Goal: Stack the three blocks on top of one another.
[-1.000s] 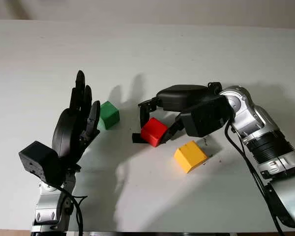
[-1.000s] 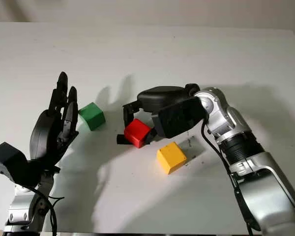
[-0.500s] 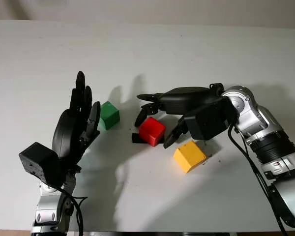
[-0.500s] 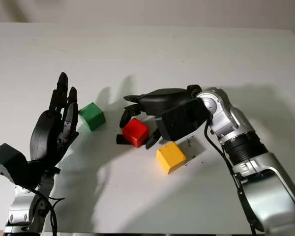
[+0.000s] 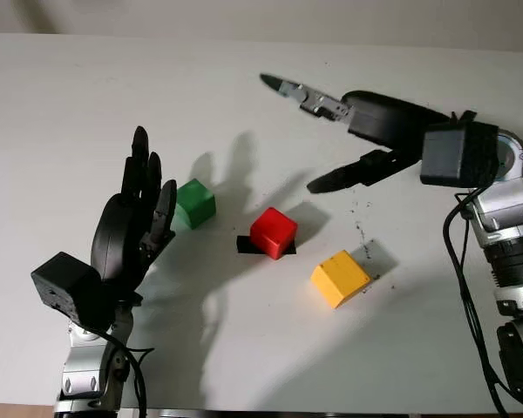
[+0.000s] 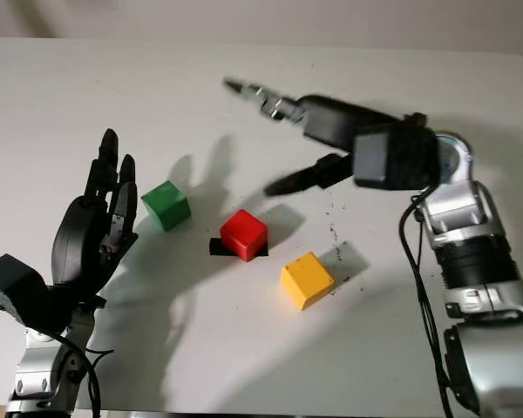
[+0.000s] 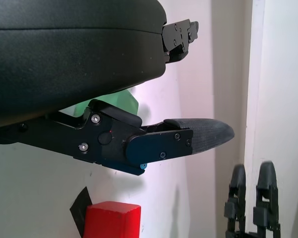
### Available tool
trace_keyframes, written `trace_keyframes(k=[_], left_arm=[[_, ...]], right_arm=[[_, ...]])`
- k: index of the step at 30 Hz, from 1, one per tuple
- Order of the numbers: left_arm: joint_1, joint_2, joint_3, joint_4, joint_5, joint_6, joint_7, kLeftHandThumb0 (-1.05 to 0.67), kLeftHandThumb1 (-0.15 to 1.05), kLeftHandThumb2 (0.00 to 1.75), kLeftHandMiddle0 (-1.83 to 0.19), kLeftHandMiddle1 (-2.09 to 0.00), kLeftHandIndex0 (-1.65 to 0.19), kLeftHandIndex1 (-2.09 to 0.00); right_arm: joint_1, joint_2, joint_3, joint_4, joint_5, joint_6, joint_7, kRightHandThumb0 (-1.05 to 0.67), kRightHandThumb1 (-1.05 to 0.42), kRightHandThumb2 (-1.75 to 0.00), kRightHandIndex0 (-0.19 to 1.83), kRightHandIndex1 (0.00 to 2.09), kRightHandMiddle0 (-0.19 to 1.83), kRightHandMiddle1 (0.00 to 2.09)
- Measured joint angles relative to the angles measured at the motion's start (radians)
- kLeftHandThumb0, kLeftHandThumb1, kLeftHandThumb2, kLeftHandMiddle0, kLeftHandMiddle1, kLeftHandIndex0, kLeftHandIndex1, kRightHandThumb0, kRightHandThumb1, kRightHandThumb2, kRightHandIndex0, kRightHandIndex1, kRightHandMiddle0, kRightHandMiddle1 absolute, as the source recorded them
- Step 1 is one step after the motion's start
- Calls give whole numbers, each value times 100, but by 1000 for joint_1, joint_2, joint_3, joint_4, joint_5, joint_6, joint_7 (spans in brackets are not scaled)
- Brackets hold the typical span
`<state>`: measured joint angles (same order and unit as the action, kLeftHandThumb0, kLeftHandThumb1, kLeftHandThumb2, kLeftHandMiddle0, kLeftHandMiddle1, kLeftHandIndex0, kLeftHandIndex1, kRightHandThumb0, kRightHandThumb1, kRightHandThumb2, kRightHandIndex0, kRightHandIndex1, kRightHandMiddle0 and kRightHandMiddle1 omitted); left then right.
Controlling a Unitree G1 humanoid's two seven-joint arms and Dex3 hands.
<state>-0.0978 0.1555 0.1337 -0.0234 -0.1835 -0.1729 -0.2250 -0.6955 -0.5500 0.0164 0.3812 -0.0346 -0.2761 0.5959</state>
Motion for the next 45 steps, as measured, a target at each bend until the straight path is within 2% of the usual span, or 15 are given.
trace_keyframes(k=[4,8,11,16,20,29,36,40,43,45], left_arm=[[-7,2,4,12,-9,-6,-12,-68,105,54,19,0,19,0],[-12,7,10,19,-16,-7,-19,-68,105,54,19,0,19,0],[-14,10,16,18,-19,-4,-19,-68,105,53,19,0,19,0],[-14,13,22,16,-20,4,-19,-69,105,52,19,0,19,0],[-14,13,22,15,-20,6,-20,-69,105,52,19,0,19,0],[-14,26,26,14,-27,3,-39,-67,105,54,19,0,19,0],[-12,43,29,-7,-26,35,-31,-68,105,53,19,0,19,0],[-12,70,47,-11,-26,49,-32,-69,105,42,16,-3,19,0],[-32,137,75,-14,41,54,-11,-67,105,29,-14,-9,-4,-10],[-79,224,97,-1,104,49,-8,-61,105,19,-23,-9,-19,-13]], right_arm=[[93,47,-47,-15,35,75,-98,-83,-105,-69,-19,0,-19,0],[178,110,-98,-87,91,228,-191,-80,-105,-72,-19,0,-19,0],[251,157,-100,-162,105,320,-237,-79,-105,-73,-19,0,-19,0],[360,229,-101,-242,158,399,-262,-75,-105,-77,-19,0,-19,0],[410,299,-101,-299,193,453,-304,-79,-105,-83,-19,0,-19,0],[424,390,-109,-347,237,403,-352,-81,-105,-87,-19,0,-19,0],[437,405,-110,-347,231,353,-373,-81,-105,-86,-19,0,-19,0],[443,406,-111,-347,229,349,-387,-81,-105,-83,-19,0,-19,0],[447,406,-111,-347,227,349,-395,-80,-105,-82,-19,0,-19,0],[450,406,-111,-347,226,349,-400,-80,-105,-81,-19,0,-19,0]])
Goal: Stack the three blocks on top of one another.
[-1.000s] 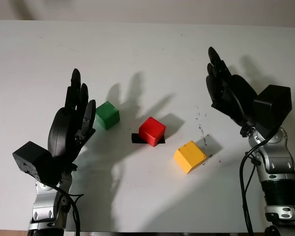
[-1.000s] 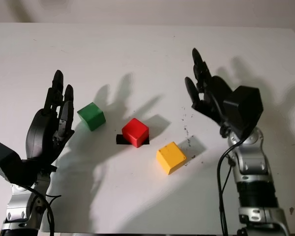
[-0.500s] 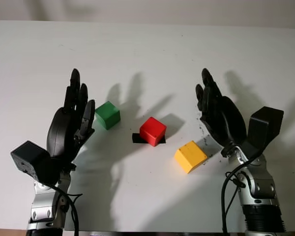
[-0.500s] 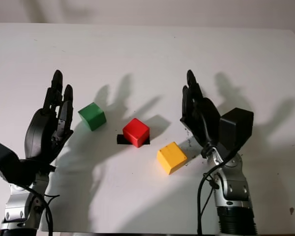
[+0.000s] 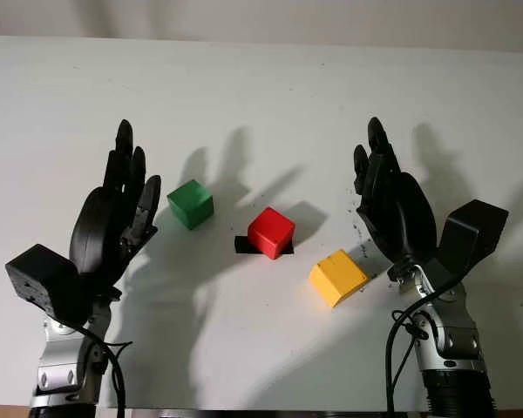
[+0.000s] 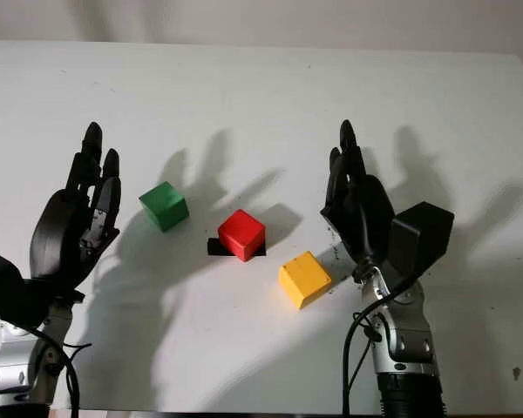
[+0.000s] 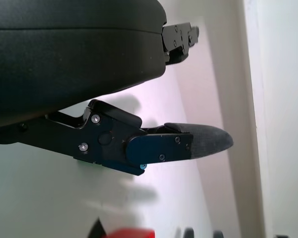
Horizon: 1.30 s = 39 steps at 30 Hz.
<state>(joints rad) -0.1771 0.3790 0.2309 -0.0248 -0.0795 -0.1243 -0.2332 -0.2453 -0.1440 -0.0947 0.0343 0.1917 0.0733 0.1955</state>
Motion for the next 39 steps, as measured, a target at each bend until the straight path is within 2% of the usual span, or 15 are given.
trace_keyframes(k=[4,7,10,12,14,15,17,20,21,23,24,28,34,37,39], left_arm=[[-128,224,14,50,134,-11,-59,-60,102,8,-24,-6,-32,-13],[-195,344,-4,59,204,-1,-126,-57,95,4,-20,-4,-35,-12],[-232,381,-28,61,215,0,-167,-53,91,3,-17,-4,-36,-11],[-236,380,-35,59,213,-5,-174,-60,97,7,-11,-2,-26,-5],[-235,370,-35,57,203,-8,-168,-70,102,12,-4,-2,-15,-3],[-233,352,-30,51,183,2,-154,-75,103,24,5,-2,-2,-2],[-220,269,5,33,93,31,-109,-76,104,40,15,-3,13,-1],[-178,152,44,23,-28,52,-63,-76,105,53,19,0,19,0],[-162,122,51,28,-48,43,-51,-75,105,56,19,0,19,0],[-134,76,56,49,-68,11,-34,-74,105,58,19,0,19,0],[-121,55,57,55,-79,-1,-32,-75,105,60,19,0,19,0],[-72,-12,51,61,-110,-23,-28,-77,105,64,19,0,19,0],[-11,-84,26,49,-116,-42,-13,-77,105,60,19,0,19,0],[6,-113,23,40,-130,-42,-3,-78,105,58,19,0,19,0],[14,-121,20,38,-130,-37,3,-77,105,59,19,0,19,0]], right_arm=[[2,6,0,0,6,0,-4,-78,-105,-81,-19,0,-19,0],[4,10,-1,0,6,-9,-8,-77,-105,-82,-19,0,-19,0],[5,16,0,0,5,-19,-8,-76,-105,-82,-19,0,-19,0],[10,13,1,-7,0,-18,1,-77,-105,-80,-19,0,-19,0],[23,-8,1,-34,-9,-10,14,-77,-105,-79,-19,0,-19,0],[25,-22,1,-46,-14,-10,25,-78,-105,-75,-19,0,-19,0],[28,-68,-2,-82,-34,3,48,-81,-105,-70,-19,0,-19,0],[25,-172,-6,-126,-95,-16,97,-85,-105,-58,-19,0,-19,0],[24,-211,-14,-130,-114,-37,121,-85,-105,-46,-19,0,-19,0],[19,-287,-29,-145,-129,-61,169,-85,-105,-34,-19,0,-19,0],[18,-317,-39,-168,-131,-48,188,-84,-105,-22,-18,0,-15,3],[12,-450,-70,-275,-182,-15,252,-85,-97,-6,-12,5,0,10],[-15,-624,-101,-377,-219,-8,379,-79,-83,-3,-8,7,16,11],[-16,-717,-101,-405,-271,-74,443,-80,-79,-4,-3,8,28,10],[-12,-752,-103,-421,-298,-131,467,-78,-78,-4,-3,7,29,8]])
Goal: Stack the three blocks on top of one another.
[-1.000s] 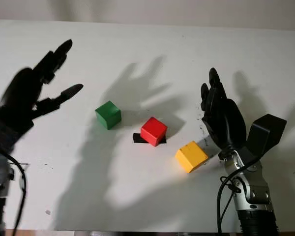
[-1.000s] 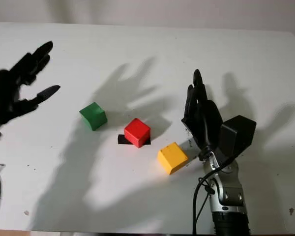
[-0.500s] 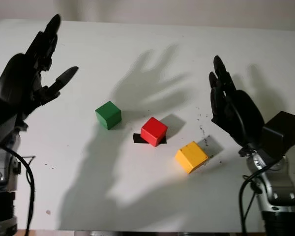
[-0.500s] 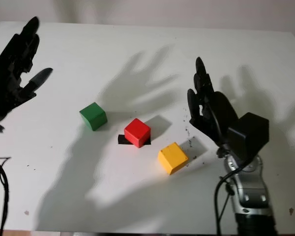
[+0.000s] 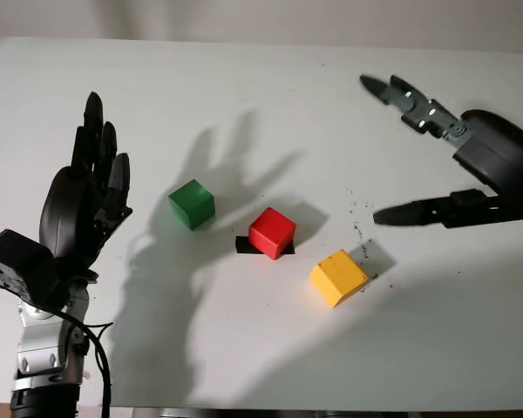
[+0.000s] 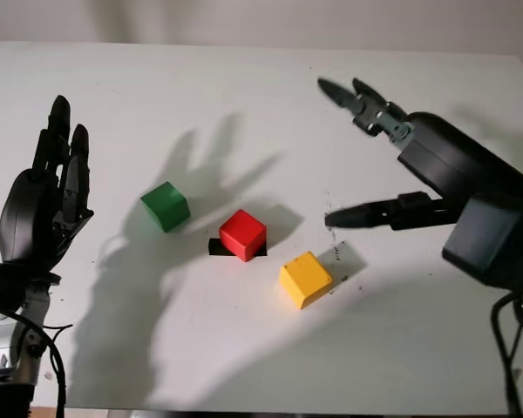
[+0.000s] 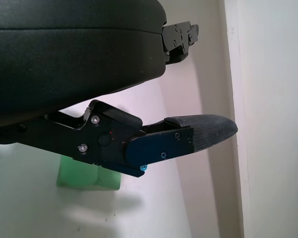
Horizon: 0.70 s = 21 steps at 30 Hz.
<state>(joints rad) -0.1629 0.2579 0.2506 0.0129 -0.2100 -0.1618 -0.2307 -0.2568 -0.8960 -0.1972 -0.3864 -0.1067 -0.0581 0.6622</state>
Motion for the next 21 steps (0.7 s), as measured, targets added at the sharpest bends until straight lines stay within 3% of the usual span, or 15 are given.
trace_keyframes(k=[7,15,21], left_arm=[[17,-8,-15,-24,0,22,9,-77,105,61,19,0,19,0],[19,-26,-27,-33,0,22,12,-75,105,62,19,0,19,0],[20,-29,-36,-43,-3,23,13,-74,105,62,19,0,19,0]], right_arm=[[62,-78,5,-36,-57,-137,83,-76,-79,-5,-5,6,34,8],[91,-82,41,-3,-182,-337,56,-79,-76,-5,-3,6,39,7],[96,-77,112,7,-244,-361,52,-77,-78,-6,-2,6,43,7]])
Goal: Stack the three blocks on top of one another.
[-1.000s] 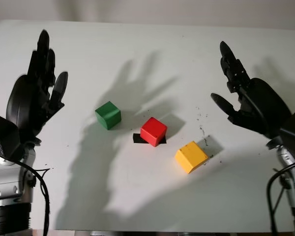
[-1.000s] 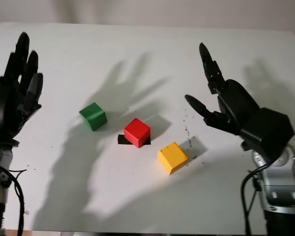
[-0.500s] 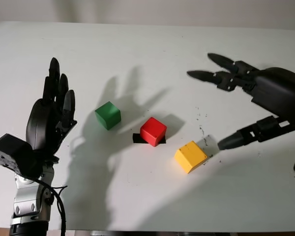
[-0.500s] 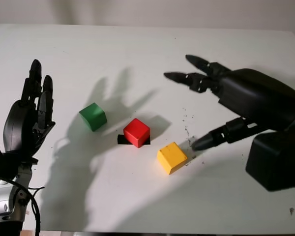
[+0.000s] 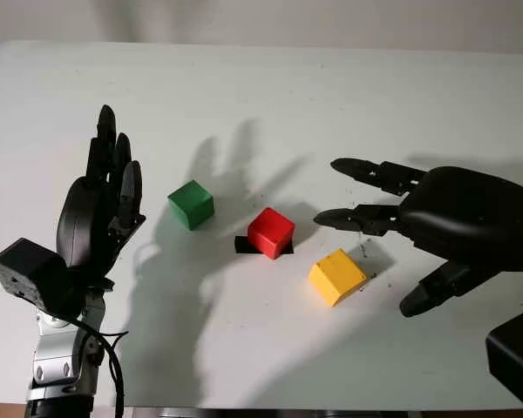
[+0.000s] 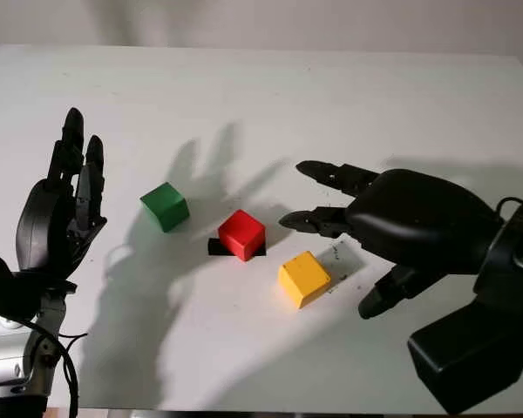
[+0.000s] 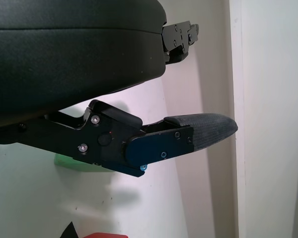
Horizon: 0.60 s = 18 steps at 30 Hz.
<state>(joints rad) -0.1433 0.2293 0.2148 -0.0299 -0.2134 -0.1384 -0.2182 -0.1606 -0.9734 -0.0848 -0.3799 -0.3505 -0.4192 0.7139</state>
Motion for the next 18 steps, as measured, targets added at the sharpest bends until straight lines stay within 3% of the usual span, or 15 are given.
trace_keyframes(k=[7,18], left_arm=[[5,0,-9,-1,19,7,5,-76,105,63,19,0,19,0],[14,1,-12,-1,48,7,6,-75,105,62,19,0,19,0]], right_arm=[[35,91,42,81,-56,-58,-136,-71,-76,-5,-1,6,45,6],[36,142,88,151,-82,-83,-215,-58,-76,-5,1,6,54,8]])
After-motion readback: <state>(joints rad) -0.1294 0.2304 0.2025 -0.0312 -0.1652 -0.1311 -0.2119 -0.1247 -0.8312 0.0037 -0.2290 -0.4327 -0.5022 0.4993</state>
